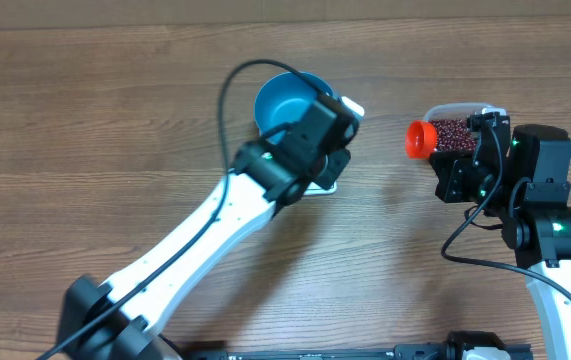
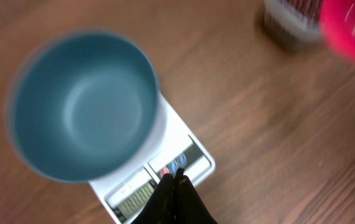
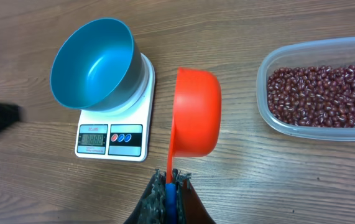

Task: Scoop item into bowl and weigh 150g on scale
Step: 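Raise left gripper away from the scale over the bowl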

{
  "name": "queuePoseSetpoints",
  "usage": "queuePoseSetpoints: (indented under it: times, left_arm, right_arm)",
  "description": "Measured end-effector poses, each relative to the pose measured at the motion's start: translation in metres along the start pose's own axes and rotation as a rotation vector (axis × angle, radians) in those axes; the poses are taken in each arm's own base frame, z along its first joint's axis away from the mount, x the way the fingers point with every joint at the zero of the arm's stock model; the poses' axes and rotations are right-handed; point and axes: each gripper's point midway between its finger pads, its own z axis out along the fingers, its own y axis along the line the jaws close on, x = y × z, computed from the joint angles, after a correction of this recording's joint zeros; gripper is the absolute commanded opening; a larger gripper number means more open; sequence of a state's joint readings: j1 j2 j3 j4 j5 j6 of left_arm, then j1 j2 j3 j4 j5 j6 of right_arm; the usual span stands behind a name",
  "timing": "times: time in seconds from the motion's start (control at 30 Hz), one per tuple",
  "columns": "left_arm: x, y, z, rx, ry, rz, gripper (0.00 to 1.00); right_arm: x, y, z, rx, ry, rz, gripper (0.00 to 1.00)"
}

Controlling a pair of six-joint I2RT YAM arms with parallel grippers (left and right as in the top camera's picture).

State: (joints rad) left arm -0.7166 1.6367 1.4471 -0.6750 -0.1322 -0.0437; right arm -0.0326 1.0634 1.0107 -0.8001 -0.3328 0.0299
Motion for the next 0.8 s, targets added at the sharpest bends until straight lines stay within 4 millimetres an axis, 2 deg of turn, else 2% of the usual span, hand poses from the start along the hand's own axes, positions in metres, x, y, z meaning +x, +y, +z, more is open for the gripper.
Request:
queuePoseSetpoints:
  times: [0.07, 0.17, 0.43, 0.53, 0.8]
  left_arm:
    - [-0.01, 0.01, -0.008, -0.021, -0.041, -0.018, 0.04]
    - [-0.014, 0.027, -0.004, -0.063, -0.052, -0.043, 0.04]
    - [-0.001, 0.059, 0.044, -0.129, 0.002, -0.091, 0.04]
    - [0.007, 0.064, 0.061, -0.138, 0.032, -0.1, 0.04]
    - [0.03, 0.061, 0.088, -0.135, 0.112, -0.091, 0.04]
  right_arm:
    - [0.0, 0.0, 0.0, 0.0, 0.0, -0.001, 0.03]
    - [0.0, 0.0, 0.0, 0.0, 0.001, 0.0, 0.03]
    - [0.001, 0.0, 0.0, 0.0, 0.005, 0.001, 0.03]
    - [0.002, 0.0, 0.0, 0.001, 0.009, 0.002, 0.03]
    - [0.003, 0.0, 0.0, 0.001, 0.011, 0.003, 0.03]
